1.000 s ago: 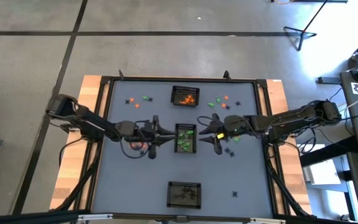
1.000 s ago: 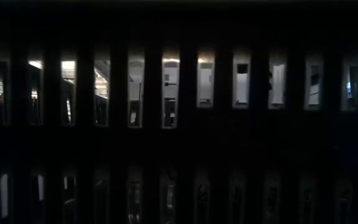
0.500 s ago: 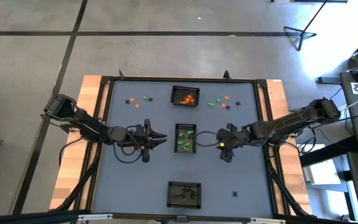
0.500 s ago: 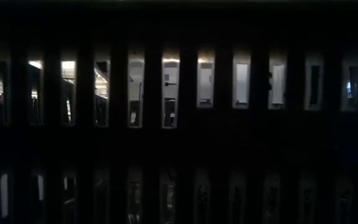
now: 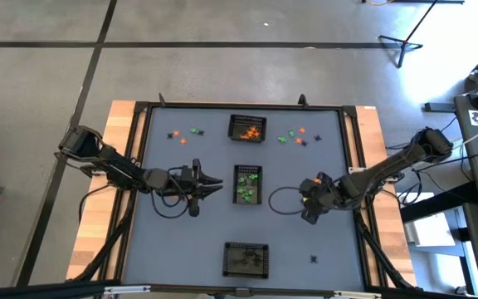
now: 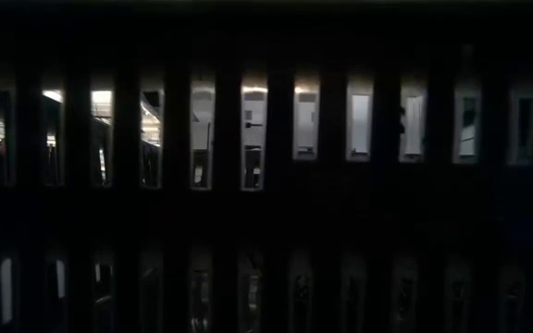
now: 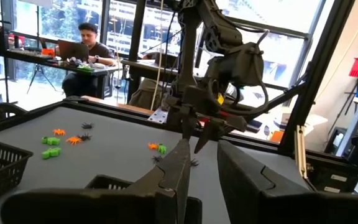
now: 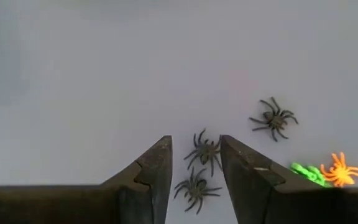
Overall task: Sort Halloween decoration
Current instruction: Put the black spider toy into the bottom black bin
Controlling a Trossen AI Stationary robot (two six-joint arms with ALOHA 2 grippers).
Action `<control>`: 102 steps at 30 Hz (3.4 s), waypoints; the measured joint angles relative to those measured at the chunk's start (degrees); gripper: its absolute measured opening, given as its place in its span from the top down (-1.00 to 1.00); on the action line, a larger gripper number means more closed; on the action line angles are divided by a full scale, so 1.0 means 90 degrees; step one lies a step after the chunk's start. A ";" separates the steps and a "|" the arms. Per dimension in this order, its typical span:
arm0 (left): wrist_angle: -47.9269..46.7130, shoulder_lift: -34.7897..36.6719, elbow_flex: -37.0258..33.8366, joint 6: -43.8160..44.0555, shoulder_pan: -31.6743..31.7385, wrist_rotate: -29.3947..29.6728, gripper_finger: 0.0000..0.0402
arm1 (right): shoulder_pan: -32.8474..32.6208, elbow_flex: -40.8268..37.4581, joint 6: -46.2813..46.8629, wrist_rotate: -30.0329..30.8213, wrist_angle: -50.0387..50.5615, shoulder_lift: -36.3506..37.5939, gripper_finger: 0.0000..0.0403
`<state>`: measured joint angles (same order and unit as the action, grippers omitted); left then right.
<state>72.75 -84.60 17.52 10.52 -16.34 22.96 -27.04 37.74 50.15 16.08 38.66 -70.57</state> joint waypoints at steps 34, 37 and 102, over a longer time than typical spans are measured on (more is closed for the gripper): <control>-0.0182 0.0000 0.0002 0.0115 0.0005 0.0007 0.63 | -0.0034 -0.1350 0.0238 0.0121 -0.1643 -0.0034 0.90; -0.0193 0.0000 0.0002 0.0112 0.0005 0.0010 0.63 | -0.0034 -0.1168 0.0089 0.0039 -0.1637 -0.0034 0.95; -0.0583 -0.0005 0.0007 0.0459 -0.0029 0.0204 0.63 | -0.3027 0.3553 0.0371 -0.1413 0.1039 -0.2977 0.27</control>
<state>67.51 -84.64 17.58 14.66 -16.60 24.79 -54.29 69.71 53.48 3.37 48.01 -97.36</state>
